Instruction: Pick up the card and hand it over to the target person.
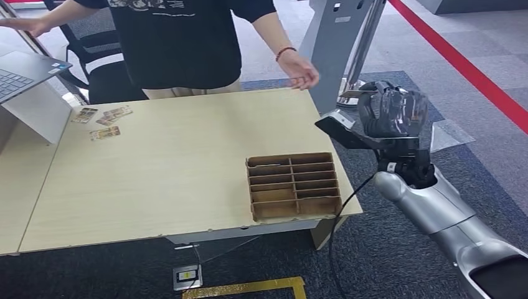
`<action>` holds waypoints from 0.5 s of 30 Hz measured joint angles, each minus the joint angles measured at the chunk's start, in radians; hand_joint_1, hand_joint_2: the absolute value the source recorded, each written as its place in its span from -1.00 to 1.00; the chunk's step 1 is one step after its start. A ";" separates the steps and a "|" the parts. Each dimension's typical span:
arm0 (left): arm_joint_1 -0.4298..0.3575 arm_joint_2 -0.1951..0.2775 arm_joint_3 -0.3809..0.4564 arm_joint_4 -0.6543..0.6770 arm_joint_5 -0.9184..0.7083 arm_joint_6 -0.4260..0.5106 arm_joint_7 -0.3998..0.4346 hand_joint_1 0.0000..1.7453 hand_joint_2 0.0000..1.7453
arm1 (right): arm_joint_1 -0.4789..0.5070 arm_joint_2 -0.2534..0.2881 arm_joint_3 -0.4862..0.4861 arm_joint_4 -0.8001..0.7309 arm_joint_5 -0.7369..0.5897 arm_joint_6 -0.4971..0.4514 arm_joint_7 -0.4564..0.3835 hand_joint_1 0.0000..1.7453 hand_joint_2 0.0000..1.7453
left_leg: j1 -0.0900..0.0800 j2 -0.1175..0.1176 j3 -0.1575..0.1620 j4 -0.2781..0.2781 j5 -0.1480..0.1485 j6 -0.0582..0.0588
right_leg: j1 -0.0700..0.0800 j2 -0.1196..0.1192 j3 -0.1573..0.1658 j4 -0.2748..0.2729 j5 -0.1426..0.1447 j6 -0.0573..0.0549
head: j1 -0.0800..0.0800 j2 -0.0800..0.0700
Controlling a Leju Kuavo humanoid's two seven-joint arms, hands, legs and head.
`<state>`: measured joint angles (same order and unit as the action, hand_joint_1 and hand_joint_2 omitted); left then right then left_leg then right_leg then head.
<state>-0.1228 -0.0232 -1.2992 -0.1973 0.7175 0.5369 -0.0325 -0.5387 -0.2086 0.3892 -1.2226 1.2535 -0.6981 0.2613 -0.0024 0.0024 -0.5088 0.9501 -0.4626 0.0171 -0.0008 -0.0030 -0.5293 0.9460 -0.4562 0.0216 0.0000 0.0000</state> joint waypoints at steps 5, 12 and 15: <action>0.000 0.003 0.003 0.000 0.004 -0.001 0.005 -1.00 1.00 | 0.008 0.064 -0.040 0.020 0.067 0.000 -0.033 1.00 1.00 | 0.000 0.000 0.000 -0.001 0.000 0.000 | 0.000 0.000 0.000 0.000 0.000 0.000 | 0.000 0.000; 0.000 -0.001 0.000 0.000 0.004 -0.005 0.004 -1.00 1.00 | 0.032 0.096 -0.094 0.022 0.119 0.000 -0.050 1.00 1.00 | 0.000 -0.001 -0.001 0.000 0.000 0.000 | 0.000 -0.001 0.000 0.000 0.000 0.000 | 0.000 0.000; 0.000 -0.001 -0.003 0.000 0.003 -0.007 0.005 -1.00 1.00 | 0.029 0.086 -0.088 0.037 0.118 0.000 -0.046 1.00 1.00 | 0.000 -0.003 -0.001 0.001 0.000 0.000 | 0.000 -0.003 0.000 0.001 -0.001 0.000 | 0.000 0.000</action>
<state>-0.1228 -0.0240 -1.3020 -0.1975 0.7204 0.5297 -0.0273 -0.5100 -0.1228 0.3017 -1.1860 1.3712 -0.6981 0.2149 -0.0022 -0.0003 -0.5101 0.9508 -0.4625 0.0174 -0.0005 -0.0056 -0.5296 0.9468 -0.4570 0.0218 0.0000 0.0000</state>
